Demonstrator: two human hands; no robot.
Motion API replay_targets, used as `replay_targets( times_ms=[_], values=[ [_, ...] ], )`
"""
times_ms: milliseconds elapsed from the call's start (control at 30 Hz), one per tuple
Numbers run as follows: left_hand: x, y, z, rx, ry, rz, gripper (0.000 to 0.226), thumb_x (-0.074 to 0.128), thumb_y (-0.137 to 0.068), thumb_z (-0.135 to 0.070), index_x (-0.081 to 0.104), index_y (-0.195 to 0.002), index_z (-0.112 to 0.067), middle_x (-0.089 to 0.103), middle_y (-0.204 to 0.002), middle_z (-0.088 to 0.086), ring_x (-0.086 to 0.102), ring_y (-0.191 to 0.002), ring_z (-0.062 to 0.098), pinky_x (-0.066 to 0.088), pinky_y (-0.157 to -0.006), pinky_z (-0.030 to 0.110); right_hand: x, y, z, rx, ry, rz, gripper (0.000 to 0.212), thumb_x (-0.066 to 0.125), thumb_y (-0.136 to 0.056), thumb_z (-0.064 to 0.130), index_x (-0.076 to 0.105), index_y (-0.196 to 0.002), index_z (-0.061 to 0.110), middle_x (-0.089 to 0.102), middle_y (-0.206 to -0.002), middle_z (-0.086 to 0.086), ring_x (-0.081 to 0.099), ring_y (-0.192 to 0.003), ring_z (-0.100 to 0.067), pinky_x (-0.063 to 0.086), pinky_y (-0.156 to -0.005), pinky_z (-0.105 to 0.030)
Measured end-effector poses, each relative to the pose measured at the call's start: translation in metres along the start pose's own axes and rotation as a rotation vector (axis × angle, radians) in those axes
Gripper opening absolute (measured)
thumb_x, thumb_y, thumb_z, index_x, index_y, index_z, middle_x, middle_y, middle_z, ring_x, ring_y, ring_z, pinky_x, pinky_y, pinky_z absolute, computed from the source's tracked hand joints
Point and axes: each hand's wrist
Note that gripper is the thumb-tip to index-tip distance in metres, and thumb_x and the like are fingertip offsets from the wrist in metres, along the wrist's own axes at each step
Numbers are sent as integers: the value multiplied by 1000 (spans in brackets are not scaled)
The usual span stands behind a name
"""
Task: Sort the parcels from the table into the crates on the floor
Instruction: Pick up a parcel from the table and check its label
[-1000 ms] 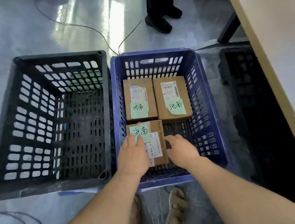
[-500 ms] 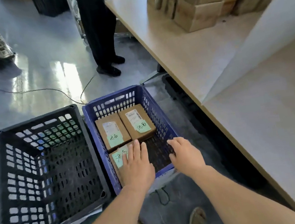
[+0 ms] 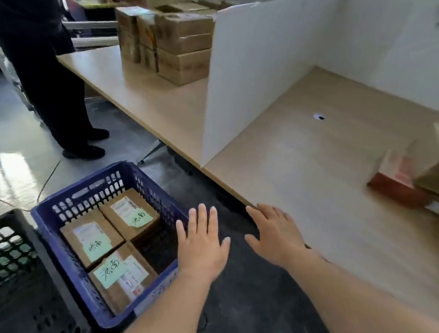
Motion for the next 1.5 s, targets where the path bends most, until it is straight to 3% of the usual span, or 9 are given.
replay_targets(
  times_ms=[133, 333, 533, 767, 1000, 1300, 1400, 1500],
  values=[
    [4, 18, -66, 79, -51, 3, 72, 17, -99, -54, -27, -145, -19, -25, -158, 4, -21, -146, 26, -12, -115, 51, -16, 48, -57, 78, -37, -65, 63, 47, -93, 47, 22, -148, 29, 24, -156, -1, 21, -142, -23, 16, -115, -37],
    [14, 52, -180, 240, -112, -16, 70, 16, -99, -54, -16, -151, -18, -19, -160, 5, -18, -146, 25, -9, -115, 51, -34, 127, -151, 204, -46, -153, 61, 48, -92, 45, 26, -146, 27, 28, -154, -4, 26, -140, -25, 22, -112, -38],
    [32, 77, -286, 392, -194, -5, 70, 16, -100, -53, -22, -148, -19, -27, -157, 8, -19, -146, 29, -6, -117, 51, -48, 192, -232, 316, -50, -248, 57, 49, -92, 42, 31, -143, 24, 36, -149, -7, 33, -135, -26, 30, -108, -39],
    [51, 85, -364, 531, -252, 22, 69, 13, -100, -53, -24, -147, -21, -27, -156, 7, -20, -145, 30, -9, -116, 49, -52, 246, -310, 515, -54, -313, 59, 50, -92, 39, 32, -145, 21, 39, -146, -6, 37, -132, -23, 35, -105, -37],
    [56, 56, -420, 624, -230, 38, 66, 11, -100, -52, -18, -150, -21, -20, -159, 6, -18, -146, 28, -9, -116, 46, -52, 258, -370, 745, -92, -358, 59, 48, -94, 42, 32, -146, 20, 39, -146, -5, 37, -131, -22, 37, -105, -37],
    [51, -6, -505, 644, -27, 114, 66, 10, -99, -54, -9, -153, -21, -12, -161, 5, -11, -148, 23, -2, -118, 41, -61, 236, -442, 913, -127, -339, 57, 41, -95, 45, 33, -145, 19, 45, -140, -4, 39, -125, -24, 34, -103, -39],
    [50, -24, -519, 649, 39, 172, 67, 14, -100, -54, -3, -154, -18, -4, -162, 5, -4, -149, 22, 3, -120, 40, -60, 221, -458, 950, -141, -280, 60, 37, -95, 49, 29, -146, 18, 44, -143, -5, 34, -131, -26, 29, -107, -41],
    [51, -39, -531, 631, 172, 270, 69, 22, -100, -53, 5, -154, -14, 14, -161, 6, 14, -147, 24, 17, -119, 40, -59, 207, -468, 957, -124, -210, 65, 36, -96, 52, 25, -149, 16, 41, -146, -7, 29, -136, -27, 23, -112, -42]
  ],
)
Point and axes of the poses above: each hand's wrist, its own y-axis away from the middle knuckle, its own x-axis out of the palm, z = x × y
